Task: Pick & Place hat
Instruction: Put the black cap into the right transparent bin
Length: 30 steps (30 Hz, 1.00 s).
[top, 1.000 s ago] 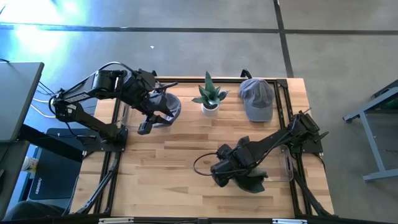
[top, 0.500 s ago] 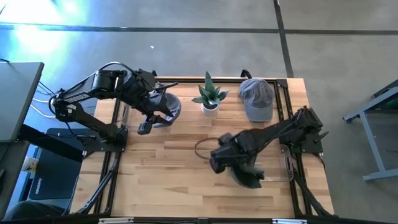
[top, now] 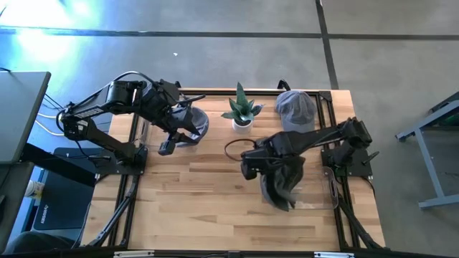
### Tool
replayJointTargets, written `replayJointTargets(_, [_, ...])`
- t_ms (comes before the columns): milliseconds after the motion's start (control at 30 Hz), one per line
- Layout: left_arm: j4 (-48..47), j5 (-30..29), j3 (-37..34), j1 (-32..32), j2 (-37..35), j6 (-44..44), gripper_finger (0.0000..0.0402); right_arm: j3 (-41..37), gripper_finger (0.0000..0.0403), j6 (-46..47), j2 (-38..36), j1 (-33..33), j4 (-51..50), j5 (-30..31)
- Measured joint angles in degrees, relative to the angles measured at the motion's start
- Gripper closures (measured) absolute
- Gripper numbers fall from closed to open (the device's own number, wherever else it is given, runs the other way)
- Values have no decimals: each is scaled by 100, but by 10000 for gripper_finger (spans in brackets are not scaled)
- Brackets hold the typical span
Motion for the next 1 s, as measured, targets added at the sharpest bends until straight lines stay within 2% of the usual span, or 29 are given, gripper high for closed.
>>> replayJointTargets(300, [15,-1,-1,-1,0,2,276,-2,356,-530,-7,-211,173,-656])
replayJointTargets(567, [19,1,0,-1,2,4,276,-4,244,-717,-288,-216,344,-605])
replayJointTargets(667, [22,4,1,1,2,7,276,-4,206,-456,-602,-216,394,-488])
replayJointTargets(767, [24,2,-1,1,2,9,276,-4,186,-48,-910,-181,374,-488])
replayJointTargets(1000, [35,-6,0,0,2,13,276,-2,185,1388,-1130,347,-345,-503])
